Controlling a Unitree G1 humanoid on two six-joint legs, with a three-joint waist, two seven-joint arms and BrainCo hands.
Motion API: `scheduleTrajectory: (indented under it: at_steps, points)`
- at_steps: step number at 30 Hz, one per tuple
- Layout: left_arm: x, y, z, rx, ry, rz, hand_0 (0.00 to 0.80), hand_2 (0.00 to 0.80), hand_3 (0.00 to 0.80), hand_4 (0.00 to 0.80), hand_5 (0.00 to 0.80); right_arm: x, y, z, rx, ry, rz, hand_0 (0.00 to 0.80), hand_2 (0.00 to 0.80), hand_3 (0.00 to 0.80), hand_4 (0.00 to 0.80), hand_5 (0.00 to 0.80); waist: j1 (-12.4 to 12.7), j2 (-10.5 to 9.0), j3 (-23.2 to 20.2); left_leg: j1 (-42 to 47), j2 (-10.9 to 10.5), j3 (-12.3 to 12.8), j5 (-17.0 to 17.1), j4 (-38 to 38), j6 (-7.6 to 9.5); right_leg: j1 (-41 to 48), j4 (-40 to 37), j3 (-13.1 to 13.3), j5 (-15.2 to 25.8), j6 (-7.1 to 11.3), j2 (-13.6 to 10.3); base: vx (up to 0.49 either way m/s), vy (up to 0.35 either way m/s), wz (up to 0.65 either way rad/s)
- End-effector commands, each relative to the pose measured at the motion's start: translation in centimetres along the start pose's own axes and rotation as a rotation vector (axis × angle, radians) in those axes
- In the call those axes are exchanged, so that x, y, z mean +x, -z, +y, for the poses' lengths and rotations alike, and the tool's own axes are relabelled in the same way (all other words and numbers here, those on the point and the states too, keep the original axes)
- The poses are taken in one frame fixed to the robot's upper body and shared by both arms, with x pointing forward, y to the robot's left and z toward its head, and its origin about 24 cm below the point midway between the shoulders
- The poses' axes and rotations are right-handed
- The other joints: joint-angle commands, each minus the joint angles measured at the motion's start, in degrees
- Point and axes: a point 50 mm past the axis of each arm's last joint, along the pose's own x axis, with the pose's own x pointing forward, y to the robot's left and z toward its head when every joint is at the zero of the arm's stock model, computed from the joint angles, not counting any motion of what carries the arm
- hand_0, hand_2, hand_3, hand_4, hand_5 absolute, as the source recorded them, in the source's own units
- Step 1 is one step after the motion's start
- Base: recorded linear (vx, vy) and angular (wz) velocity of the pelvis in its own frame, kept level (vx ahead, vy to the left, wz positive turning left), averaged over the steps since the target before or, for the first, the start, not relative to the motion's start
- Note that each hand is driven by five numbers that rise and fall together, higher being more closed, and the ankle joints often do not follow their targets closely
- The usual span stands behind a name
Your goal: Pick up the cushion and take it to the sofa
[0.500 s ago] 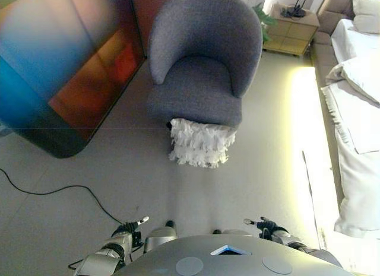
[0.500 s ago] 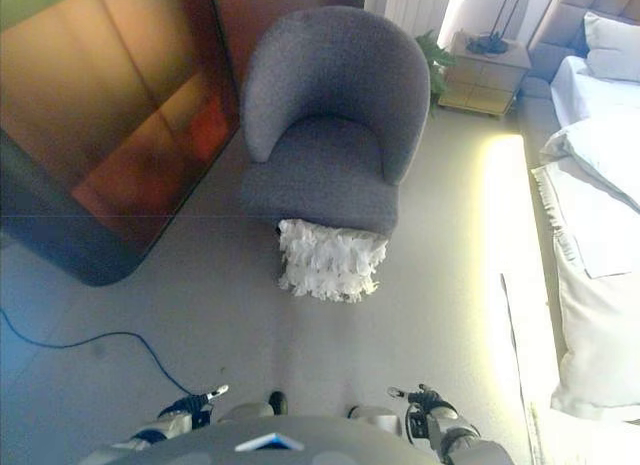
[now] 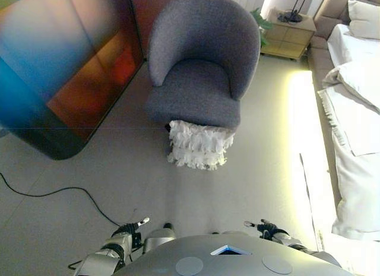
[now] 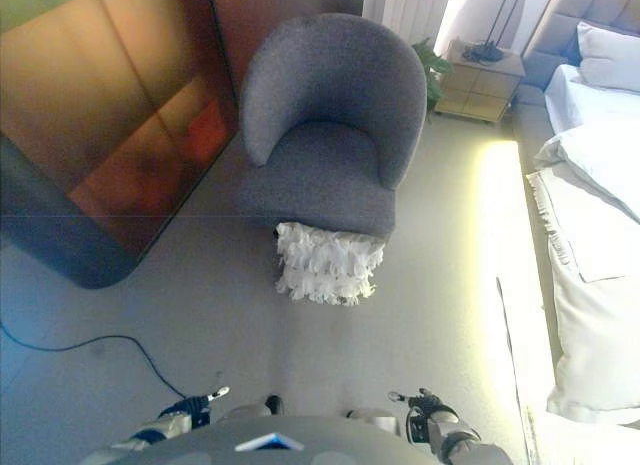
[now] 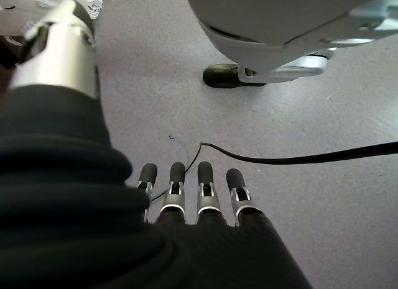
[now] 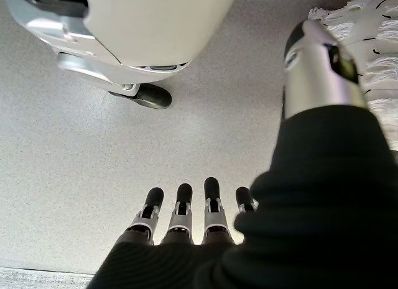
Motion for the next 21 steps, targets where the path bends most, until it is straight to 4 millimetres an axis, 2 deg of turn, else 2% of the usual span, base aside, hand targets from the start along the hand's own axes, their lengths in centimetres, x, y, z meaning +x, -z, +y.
scheduleTrajectory:
  at_steps: [1,11,15,18,19,21]
  points:
    - [-0.1,-1.6,-1.3,0.07,0.028,-0.022,0.0,0.0,0.0,0.0,0.0,0.1,-2.6,-1.2,0.014,0.029,-0.05,0.0,0.0,0.0,0.0,0.0,0.6,1.65,2.8,3.2,-0.8,1.5,-8.1,0.4,1.94,-2.7,0.1,1.6,0.2,2.43,-0.5,0.0,0.0,0.0]
    - [-0.1,-1.9,-1.1,0.076,0.021,-0.028,0.0,0.0,0.0,0.0,0.0,0.1,-2.9,-1.2,0.004,0.013,-0.058,0.0,0.0,0.0,0.0,0.0,0.8,1.74,3.1,2.9,-0.2,1.0,-7.7,0.4,1.53,-2.9,0.1,1.8,-0.2,1.93,0.3,0.003,-0.069,0.0]
    - [-0.1,-1.8,-1.0,0.068,0.015,-0.029,0.0,0.0,0.0,0.0,0.0,0.1,-3.1,-1.3,-0.004,0.015,-0.061,0.0,0.0,0.0,0.0,0.0,0.9,1.63,3.3,3.0,0.2,0.2,-7.3,0.9,1.19,-2.8,0.1,2.6,-0.6,1.05,1.1,0.012,-0.121,0.0]
    - [-0.1,-1.9,-1.1,0.051,0.007,-0.041,0.0,0.0,0.0,0.0,0.0,0.1,-3.4,-1.3,-0.016,0.01,-0.069,0.0,0.0,0.0,0.0,0.0,1.0,0.35,3.9,0.1,1.3,0.3,-9.0,9.4,0.7,-3.1,0.8,3.0,-0.4,-0.14,0.8,-0.026,-0.175,0.02]
    - [-0.2,-2.1,-1.2,0.035,0.002,-0.056,0.0,0.0,0.0,0.0,0.0,0.1,-3.7,-1.4,-0.028,0.007,-0.078,0.0,0.0,0.0,0.0,0.0,1.1,-0.49,4.5,-2.3,1.8,0.7,-10.5,15.2,1.11,-4.3,2.5,3.1,-0.7,-0.8,0.4,-0.088,-0.19,0.06]
    - [-0.2,-2.5,-1.2,0.011,-0.004,-0.077,0.0,0.0,0.0,0.0,0.0,0.1,-4.1,-1.6,-0.046,0.008,-0.086,0.0,0.0,0.0,0.0,0.0,1.3,-1.23,5.5,-7.5,2.7,0.0,-9.9,24.7,1.5,-5.8,4.7,3.8,-1.1,-2.2,0.5,-0.1,-0.21,0.01]
